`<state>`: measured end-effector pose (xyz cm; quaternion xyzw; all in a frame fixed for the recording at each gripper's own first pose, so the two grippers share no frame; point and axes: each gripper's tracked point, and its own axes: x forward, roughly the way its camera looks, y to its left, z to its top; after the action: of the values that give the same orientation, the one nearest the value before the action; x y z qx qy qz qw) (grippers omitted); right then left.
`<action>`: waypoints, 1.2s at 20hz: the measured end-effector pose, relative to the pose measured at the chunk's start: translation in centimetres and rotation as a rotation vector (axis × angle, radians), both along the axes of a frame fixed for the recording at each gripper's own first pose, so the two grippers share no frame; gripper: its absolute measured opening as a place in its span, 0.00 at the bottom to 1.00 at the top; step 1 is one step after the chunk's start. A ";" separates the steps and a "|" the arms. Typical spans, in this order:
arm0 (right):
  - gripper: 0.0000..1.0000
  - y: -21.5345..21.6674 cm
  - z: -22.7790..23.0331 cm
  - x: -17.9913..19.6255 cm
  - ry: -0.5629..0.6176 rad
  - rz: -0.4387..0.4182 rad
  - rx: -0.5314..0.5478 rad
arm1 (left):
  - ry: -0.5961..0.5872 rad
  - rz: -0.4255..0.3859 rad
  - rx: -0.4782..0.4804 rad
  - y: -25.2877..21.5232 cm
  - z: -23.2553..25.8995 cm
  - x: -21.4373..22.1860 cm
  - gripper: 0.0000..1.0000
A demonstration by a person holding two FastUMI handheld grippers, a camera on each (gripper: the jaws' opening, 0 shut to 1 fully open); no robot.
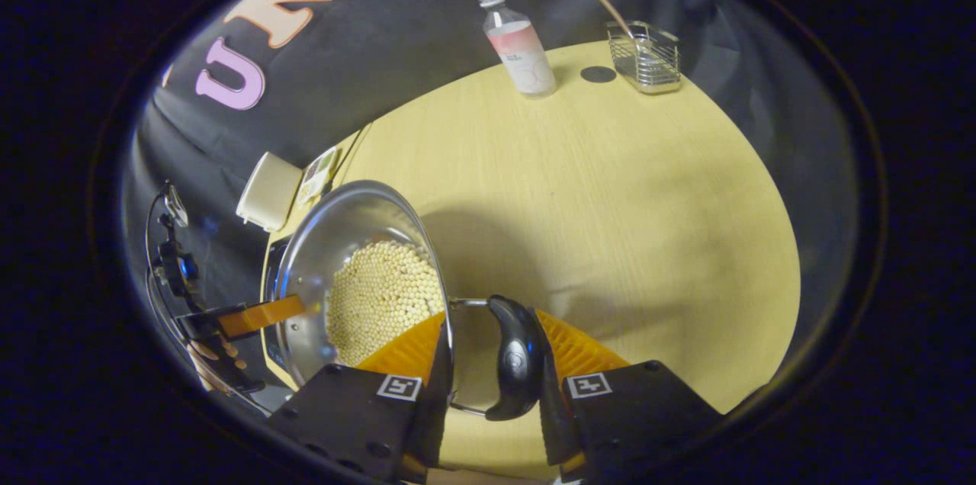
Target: First push the handle of the pot to place it horizontally, then grasp the pot with both hands and set it on the induction cooktop.
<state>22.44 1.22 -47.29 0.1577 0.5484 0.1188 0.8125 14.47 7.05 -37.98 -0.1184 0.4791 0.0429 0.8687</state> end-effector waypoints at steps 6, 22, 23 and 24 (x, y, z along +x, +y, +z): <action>0.48 4.0 1.7 -3.2 -0.010 -0.018 0.010 | -0.031 -0.027 0.038 3.9 2.5 -2.7 0.57; 0.55 24.3 3.5 -7.9 -0.025 -0.088 -0.017 | -0.089 -0.068 0.071 24.0 3.6 -5.6 0.57; 0.55 25.1 3.5 -7.8 -0.032 -0.089 -0.018 | -0.087 -0.061 0.071 25.0 3.5 -5.7 0.57; 0.55 26.2 3.4 -7.6 -0.037 -0.088 -0.020 | -0.087 -0.055 0.070 25.9 3.3 -5.8 0.57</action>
<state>14.84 27.40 -43.88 0.1715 0.5268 0.0804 0.8286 8.68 33.00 -34.70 -0.0763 0.4423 0.0306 0.8931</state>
